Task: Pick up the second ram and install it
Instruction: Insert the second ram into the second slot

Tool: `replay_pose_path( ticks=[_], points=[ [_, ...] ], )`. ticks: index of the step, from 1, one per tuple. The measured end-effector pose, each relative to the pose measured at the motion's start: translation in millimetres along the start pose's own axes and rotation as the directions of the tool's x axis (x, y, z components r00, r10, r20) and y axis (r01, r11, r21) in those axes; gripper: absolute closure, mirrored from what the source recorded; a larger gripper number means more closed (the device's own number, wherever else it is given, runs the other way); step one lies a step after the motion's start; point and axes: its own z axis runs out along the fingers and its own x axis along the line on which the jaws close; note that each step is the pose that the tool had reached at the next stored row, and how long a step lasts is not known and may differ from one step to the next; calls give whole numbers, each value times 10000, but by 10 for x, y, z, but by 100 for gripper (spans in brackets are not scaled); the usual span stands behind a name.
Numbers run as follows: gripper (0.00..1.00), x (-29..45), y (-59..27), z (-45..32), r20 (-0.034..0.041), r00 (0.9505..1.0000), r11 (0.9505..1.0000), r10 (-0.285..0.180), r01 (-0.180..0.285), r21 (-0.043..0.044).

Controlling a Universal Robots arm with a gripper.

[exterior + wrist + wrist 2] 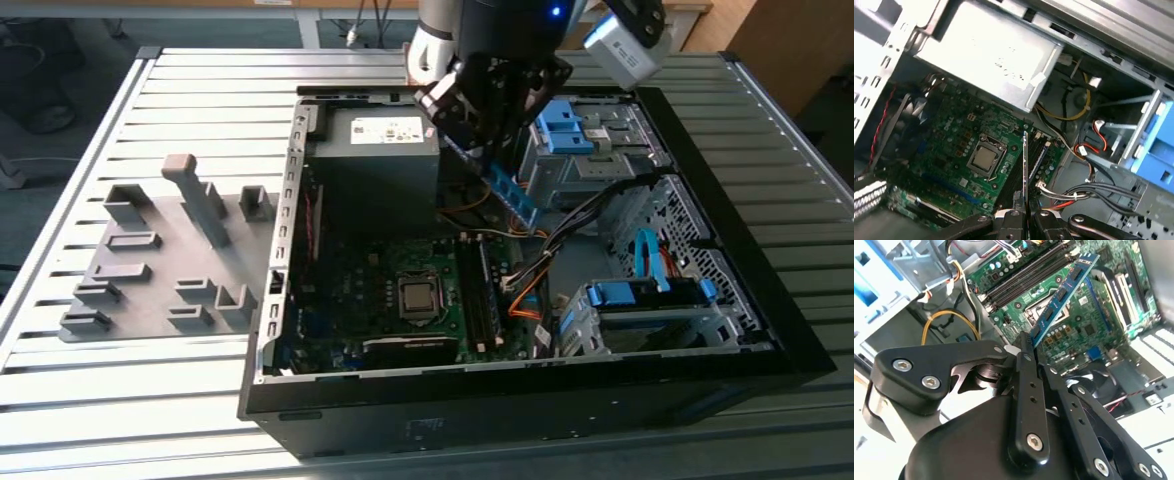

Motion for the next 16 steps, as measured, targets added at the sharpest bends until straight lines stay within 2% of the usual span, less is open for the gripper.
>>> replay_pose_path(
  ticks=[3,6,8,12,13,16],
  points=[
    [86,0,0,5,-3,9985,9985,555,-555,4],
    [86,0,0,9,-5,9940,9940,1094,-1094,8],
    [86,0,0,12,-6,9894,9894,1450,-1450,11],
    [86,0,0,17,-9,9766,9766,2150,-2150,15],
    [86,0,0,17,-9,9738,9738,2274,-2274,17],
    [86,0,0,17,-9,9729,9729,2314,-2314,17]
  ],
)
